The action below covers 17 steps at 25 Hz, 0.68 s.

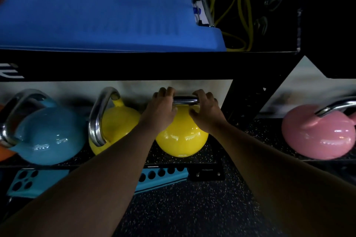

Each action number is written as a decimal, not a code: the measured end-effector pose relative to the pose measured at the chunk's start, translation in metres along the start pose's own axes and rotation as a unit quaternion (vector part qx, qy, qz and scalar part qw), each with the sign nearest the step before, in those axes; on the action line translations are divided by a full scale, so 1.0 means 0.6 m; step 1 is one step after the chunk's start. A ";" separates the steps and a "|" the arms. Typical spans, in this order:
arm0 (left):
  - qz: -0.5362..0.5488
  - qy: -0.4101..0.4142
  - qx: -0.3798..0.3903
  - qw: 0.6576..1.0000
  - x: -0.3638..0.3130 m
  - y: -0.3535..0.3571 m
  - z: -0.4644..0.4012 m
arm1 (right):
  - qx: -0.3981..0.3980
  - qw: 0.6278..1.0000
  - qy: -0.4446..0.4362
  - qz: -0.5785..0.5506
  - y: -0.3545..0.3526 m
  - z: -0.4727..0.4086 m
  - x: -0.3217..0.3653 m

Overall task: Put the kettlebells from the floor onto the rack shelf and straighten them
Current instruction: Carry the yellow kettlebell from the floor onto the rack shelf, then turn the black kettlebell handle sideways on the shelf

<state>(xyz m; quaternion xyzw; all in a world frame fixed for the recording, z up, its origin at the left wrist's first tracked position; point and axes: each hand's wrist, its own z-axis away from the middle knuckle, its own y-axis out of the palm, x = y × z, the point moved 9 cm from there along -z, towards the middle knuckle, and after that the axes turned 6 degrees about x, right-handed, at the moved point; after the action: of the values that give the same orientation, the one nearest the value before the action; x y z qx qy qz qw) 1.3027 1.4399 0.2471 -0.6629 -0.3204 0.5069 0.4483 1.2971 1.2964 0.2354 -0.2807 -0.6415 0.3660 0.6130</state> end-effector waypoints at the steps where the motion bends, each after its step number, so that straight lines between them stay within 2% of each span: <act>1: -0.015 0.003 -0.005 1.000 -0.003 -0.003 0.012 | 0.001 1.000 -0.004 -0.004 -0.002 0.013 0.000; 5: -0.073 0.061 -0.047 0.994 -0.034 -0.039 0.047 | 0.000 0.999 0.012 -0.051 -0.019 0.070 -0.018; 9: -0.132 0.119 -0.027 0.984 -0.082 -0.060 0.046 | -0.023 0.998 0.035 -0.050 -0.048 0.131 -0.042; 12: -0.134 0.156 0.004 0.979 -0.146 -0.047 0.058 | -0.053 0.997 0.050 -0.022 -0.099 0.172 -0.075; 17: -0.130 0.208 0.015 0.969 -0.327 0.000 0.090 | -0.088 0.992 0.082 0.045 -0.218 0.273 -0.168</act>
<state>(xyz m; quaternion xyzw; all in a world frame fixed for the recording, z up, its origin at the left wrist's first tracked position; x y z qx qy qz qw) 1.1956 1.2820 0.3179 -0.6993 -0.2959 0.3003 0.5772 1.1551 1.1194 0.2864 -0.3912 -0.6054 0.3112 0.6194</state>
